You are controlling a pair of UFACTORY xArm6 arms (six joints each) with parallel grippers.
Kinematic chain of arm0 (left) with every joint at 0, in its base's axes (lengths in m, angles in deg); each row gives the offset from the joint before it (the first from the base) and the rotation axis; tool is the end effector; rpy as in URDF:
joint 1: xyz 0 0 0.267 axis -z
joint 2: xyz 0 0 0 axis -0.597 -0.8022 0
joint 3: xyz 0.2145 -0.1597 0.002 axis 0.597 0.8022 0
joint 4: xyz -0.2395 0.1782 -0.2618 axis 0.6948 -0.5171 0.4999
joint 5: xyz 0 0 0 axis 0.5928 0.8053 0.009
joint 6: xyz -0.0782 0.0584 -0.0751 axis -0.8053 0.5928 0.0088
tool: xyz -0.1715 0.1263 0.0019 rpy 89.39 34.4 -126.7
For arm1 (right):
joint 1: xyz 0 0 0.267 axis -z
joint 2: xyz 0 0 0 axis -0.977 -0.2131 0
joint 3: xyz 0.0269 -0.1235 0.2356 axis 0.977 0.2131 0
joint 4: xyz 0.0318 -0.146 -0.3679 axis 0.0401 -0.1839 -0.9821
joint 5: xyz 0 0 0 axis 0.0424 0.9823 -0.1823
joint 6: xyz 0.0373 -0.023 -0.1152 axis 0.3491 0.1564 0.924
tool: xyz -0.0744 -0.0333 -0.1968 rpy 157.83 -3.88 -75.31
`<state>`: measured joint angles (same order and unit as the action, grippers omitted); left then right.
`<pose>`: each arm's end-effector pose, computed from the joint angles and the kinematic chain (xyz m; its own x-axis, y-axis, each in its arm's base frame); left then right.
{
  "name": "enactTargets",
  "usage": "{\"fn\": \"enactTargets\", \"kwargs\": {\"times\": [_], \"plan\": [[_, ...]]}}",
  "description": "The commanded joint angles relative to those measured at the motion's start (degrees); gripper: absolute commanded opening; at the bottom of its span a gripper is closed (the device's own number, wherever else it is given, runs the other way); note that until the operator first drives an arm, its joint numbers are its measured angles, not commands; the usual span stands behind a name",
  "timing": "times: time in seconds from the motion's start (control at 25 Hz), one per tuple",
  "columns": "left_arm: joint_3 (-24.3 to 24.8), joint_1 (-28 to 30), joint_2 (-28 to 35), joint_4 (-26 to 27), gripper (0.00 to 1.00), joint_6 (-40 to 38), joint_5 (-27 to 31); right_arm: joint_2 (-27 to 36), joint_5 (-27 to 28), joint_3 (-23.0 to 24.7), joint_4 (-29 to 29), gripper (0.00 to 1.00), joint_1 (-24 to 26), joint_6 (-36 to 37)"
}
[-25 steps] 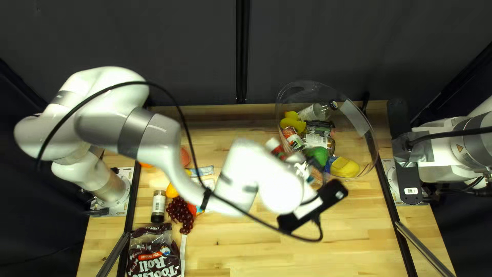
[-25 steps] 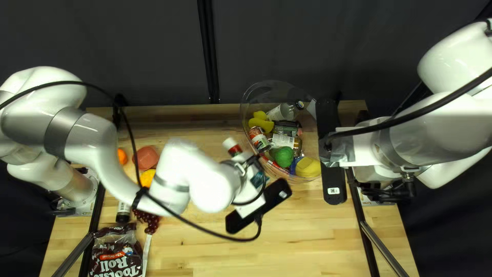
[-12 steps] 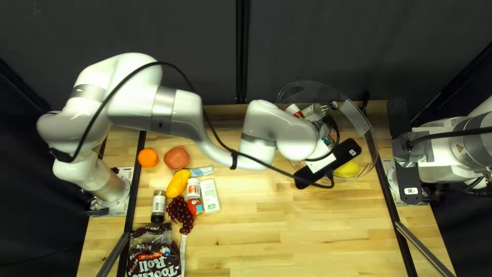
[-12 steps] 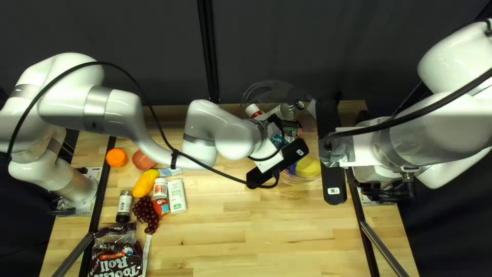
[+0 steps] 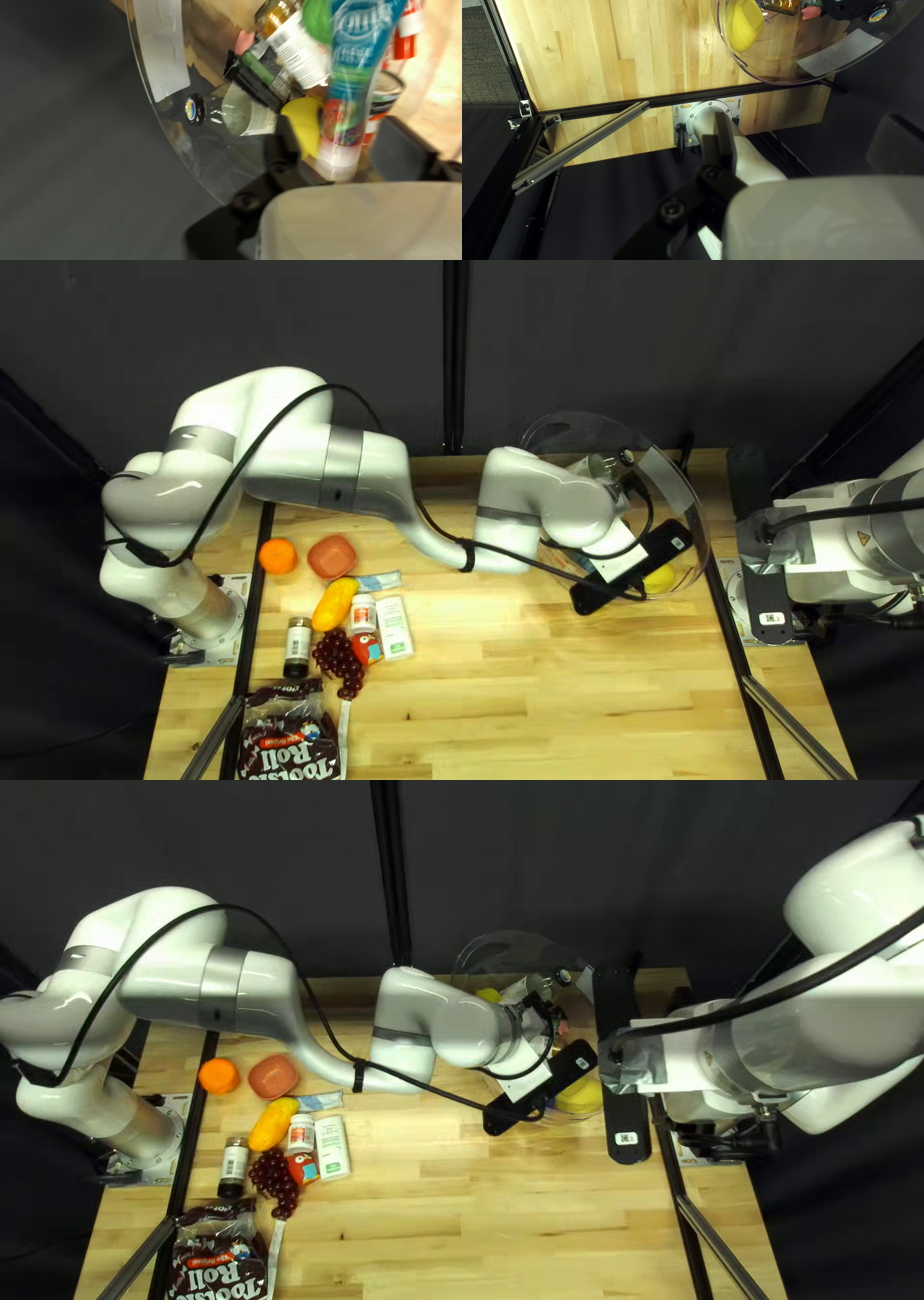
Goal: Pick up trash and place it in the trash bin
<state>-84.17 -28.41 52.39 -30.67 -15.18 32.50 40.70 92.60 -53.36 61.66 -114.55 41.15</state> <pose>0.7224 0.0176 0.2131 0.5346 -0.8241 -0.1872 -0.7807 -0.3968 -0.4828 0.2967 0.1290 0.3932 0.9994 0.0214 -0.0283 0.0286 -0.9582 0.2848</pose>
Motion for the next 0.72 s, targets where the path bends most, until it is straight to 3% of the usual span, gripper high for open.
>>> {"fn": "enactTargets", "kwargs": {"times": [0.04, 0.28, 0.44, 0.72], "plan": [[5.76, 3.45, 4.9, 3.43, 1.0, -2.96, 3.6, 0.0, 0.0, 0.0, 0.0, 1.0, 0.0, 0.0], [23.82, 8.69, 16.29, 9.12, 1.0, -9.29, 3.58, 0.0, 0.0, 0.0, 0.0, 1.0, 0.0, 0.0], [30.32, 11.21, 19.55, 12.3, 1.0, -11.37, 2.77, 0.0, 0.0, 0.0, 0.0, 1.0, 0.0, 0.0], [42.08, 9.58, 19.5, 19.01, 1.0, -7.37, -6.35, 0.0, 0.0, 0.0, 0.0, 1.0, 0.0, 0.0]]}}
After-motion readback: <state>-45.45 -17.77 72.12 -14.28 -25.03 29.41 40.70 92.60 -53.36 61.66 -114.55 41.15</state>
